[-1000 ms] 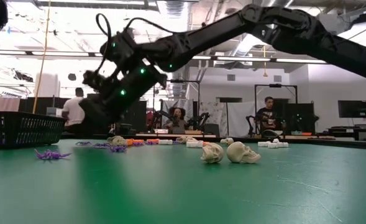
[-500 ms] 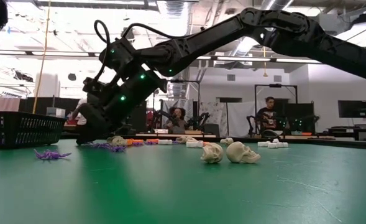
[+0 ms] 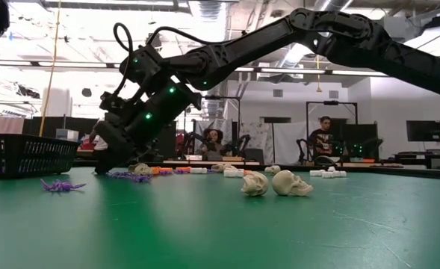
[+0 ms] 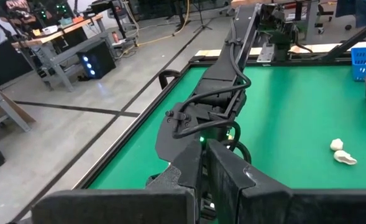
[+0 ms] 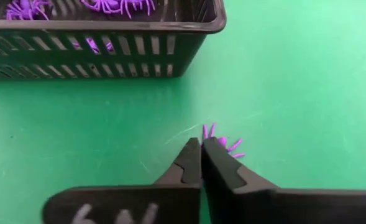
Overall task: Sort Halloween decoration
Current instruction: Put the purple spider toy into the top black basket
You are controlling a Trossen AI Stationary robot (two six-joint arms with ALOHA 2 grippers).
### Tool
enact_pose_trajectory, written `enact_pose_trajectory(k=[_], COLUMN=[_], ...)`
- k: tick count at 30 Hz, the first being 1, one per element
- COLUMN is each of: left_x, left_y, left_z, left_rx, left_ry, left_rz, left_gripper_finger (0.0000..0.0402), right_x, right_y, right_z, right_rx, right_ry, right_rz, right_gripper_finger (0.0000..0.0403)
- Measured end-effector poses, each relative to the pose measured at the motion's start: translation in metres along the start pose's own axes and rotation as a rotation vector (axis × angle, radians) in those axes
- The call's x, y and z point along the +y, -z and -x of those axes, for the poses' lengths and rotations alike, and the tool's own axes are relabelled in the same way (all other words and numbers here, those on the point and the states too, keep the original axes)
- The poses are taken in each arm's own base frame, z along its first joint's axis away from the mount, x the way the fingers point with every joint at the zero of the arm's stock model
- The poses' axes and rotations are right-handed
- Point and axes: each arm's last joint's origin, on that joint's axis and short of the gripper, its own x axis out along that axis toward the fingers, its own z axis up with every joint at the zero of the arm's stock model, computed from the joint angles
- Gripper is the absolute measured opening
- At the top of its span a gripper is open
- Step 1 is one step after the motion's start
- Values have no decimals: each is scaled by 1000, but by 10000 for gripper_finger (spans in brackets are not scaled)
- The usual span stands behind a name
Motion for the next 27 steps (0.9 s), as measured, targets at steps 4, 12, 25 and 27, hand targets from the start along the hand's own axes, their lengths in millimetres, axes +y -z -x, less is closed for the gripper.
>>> enact_pose_trajectory(k=[4,12,25,27], left_x=[0,0,0,0], left_y=[0,0,0,0], left_z=[0,0,0,0], left_rx=[0,0,1,1], left_ry=[0,0,1,1], left_rz=[2,9,13,13], left_gripper_finger=[14,14,14,14], right_x=[0,-1,-3,1], right_y=[0,-9,-31,-34], right_z=[0,4,23,25], right_rx=[0,-19,-75,-91], right_ry=[5,9,47,44], right_rz=[0,0,36,47], right_gripper_finger=[7,5,3,3])
